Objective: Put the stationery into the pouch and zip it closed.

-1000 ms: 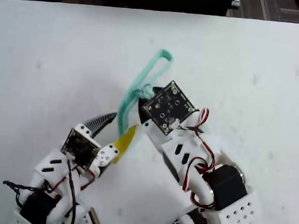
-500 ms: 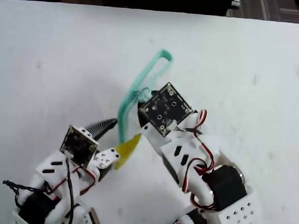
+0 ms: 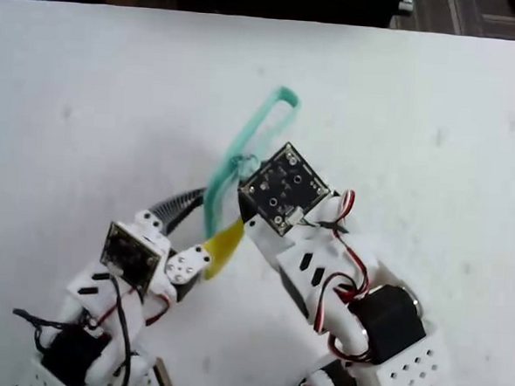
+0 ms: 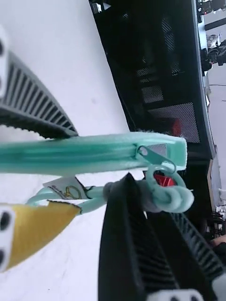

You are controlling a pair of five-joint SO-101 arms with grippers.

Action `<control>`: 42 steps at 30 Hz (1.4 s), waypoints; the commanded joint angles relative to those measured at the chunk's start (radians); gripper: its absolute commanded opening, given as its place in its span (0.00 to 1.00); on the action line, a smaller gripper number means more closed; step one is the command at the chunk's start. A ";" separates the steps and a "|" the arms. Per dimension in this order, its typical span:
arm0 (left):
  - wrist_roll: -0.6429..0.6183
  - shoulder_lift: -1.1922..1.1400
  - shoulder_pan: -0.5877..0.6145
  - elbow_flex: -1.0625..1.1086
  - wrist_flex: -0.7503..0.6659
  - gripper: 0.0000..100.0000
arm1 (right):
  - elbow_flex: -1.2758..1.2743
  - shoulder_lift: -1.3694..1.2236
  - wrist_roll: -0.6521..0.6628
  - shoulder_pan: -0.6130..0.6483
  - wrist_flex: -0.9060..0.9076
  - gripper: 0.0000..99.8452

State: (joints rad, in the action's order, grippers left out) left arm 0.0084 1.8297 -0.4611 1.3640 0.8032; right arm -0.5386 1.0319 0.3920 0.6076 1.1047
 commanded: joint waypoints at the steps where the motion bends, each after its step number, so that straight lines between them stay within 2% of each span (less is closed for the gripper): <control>1: -0.006 -0.002 -0.058 0.086 -0.198 0.18 | 0.060 0.007 0.012 0.005 0.028 0.02; 5: 0.091 -0.004 -0.111 0.121 -0.273 0.14 | 0.094 0.008 0.012 0.005 0.073 0.02; 8: 0.106 -0.004 -0.117 0.120 -0.282 0.12 | 0.140 0.008 0.025 0.005 0.120 0.02; 17: 0.106 -0.004 -0.111 0.153 -0.281 0.12 | 0.315 0.004 0.245 0.005 0.320 0.02; 21: 0.114 -0.002 -0.111 0.160 -0.278 0.12 | 0.361 -0.002 0.298 0.005 0.358 0.02; 25: 0.112 -0.002 -0.093 0.126 -0.238 0.14 | 0.361 -0.002 0.301 0.022 0.357 0.02; 32: 0.106 -0.002 -0.079 0.121 -0.236 0.17 | 0.364 -0.051 0.295 0.219 0.375 0.02; 35: 0.109 -0.002 -0.076 0.123 -0.230 0.16 | 0.364 -0.099 0.293 0.222 0.369 0.02; 38: 0.114 -0.002 -0.073 0.137 -0.233 0.09 | 0.393 -0.117 0.293 0.216 0.367 0.02; 40: 0.115 -0.002 -0.073 0.138 -0.232 0.02 | 0.423 -0.116 0.293 0.176 0.366 0.02; 42: 0.115 -0.001 -0.071 0.135 -0.230 0.03 | 0.456 -0.120 0.293 0.114 0.352 0.02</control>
State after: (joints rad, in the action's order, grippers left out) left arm 0.1158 1.8205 -0.5455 1.5282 0.5715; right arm -0.1580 0.9152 0.6805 0.7825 1.4776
